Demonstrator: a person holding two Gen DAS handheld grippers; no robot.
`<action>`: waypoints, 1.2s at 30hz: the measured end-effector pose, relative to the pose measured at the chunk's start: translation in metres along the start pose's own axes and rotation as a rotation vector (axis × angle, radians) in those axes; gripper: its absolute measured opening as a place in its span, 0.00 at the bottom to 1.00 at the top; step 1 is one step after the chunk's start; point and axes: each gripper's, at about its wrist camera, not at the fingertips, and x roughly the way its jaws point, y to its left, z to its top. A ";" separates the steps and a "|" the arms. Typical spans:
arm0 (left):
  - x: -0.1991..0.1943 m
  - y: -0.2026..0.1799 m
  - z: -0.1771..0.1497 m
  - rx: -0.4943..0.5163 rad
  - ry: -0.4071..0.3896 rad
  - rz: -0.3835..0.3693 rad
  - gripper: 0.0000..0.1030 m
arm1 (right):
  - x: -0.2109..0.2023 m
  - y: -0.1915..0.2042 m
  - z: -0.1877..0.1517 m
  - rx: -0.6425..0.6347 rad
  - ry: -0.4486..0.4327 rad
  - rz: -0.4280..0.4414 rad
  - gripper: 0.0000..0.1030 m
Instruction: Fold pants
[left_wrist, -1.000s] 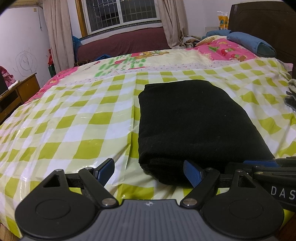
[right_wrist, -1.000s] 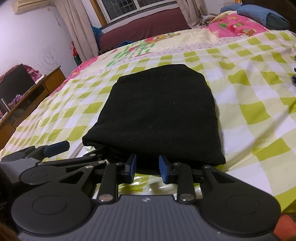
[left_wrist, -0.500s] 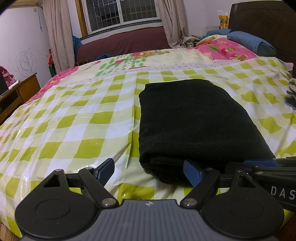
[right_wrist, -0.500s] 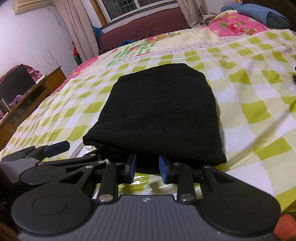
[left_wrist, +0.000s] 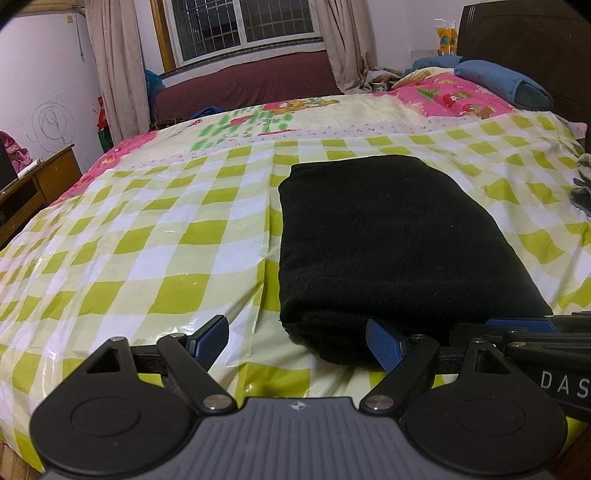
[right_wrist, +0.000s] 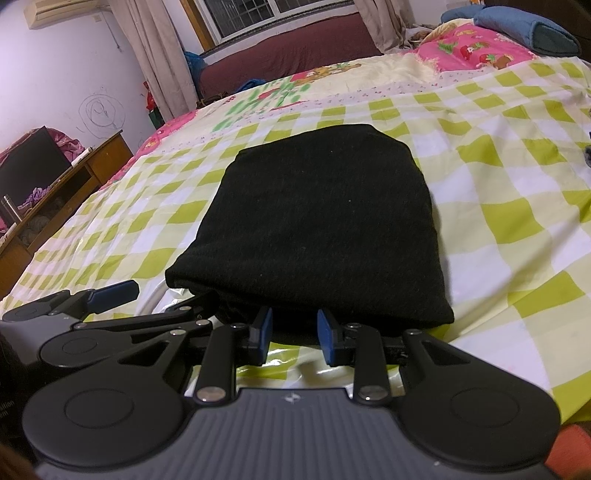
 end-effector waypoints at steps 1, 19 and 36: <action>0.000 0.000 0.000 0.000 0.000 -0.001 0.91 | 0.000 0.000 0.000 0.001 0.000 0.000 0.29; 0.000 -0.001 0.001 -0.003 0.005 0.000 0.91 | 0.002 0.001 -0.002 -0.004 0.004 0.003 0.29; 0.001 -0.001 -0.001 -0.008 0.012 0.000 0.90 | 0.003 0.000 -0.002 -0.003 0.010 0.006 0.29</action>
